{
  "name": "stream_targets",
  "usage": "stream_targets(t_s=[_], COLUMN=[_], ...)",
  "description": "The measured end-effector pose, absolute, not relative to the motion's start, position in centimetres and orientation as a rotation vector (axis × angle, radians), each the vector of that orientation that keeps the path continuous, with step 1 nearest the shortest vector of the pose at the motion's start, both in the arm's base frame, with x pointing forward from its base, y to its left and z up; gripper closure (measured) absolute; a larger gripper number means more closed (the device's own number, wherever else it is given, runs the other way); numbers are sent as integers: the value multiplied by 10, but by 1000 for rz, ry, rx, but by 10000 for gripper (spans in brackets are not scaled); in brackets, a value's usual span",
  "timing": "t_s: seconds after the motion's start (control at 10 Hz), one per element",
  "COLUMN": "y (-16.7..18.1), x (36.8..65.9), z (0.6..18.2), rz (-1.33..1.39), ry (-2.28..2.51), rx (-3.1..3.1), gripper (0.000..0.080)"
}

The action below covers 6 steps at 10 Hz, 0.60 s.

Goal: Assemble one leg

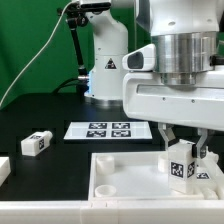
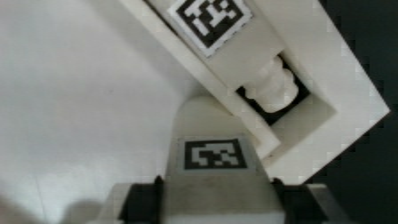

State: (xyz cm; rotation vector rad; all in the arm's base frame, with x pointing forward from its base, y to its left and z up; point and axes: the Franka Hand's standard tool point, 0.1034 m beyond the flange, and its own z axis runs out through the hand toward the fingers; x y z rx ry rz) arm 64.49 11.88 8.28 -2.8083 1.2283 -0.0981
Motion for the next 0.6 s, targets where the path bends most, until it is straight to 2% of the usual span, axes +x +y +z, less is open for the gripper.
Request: stream_targets(t_s=[0.2, 0.4, 0.5, 0.6], y=[123, 123, 123, 120], x=[644, 644, 644, 644], z=[81, 81, 81, 81], rz=[-78, -80, -81, -84], ry=[1495, 1494, 1451, 1391], rx=[-2681, -2680, -2705, -2738], gripper=[517, 517, 339, 219])
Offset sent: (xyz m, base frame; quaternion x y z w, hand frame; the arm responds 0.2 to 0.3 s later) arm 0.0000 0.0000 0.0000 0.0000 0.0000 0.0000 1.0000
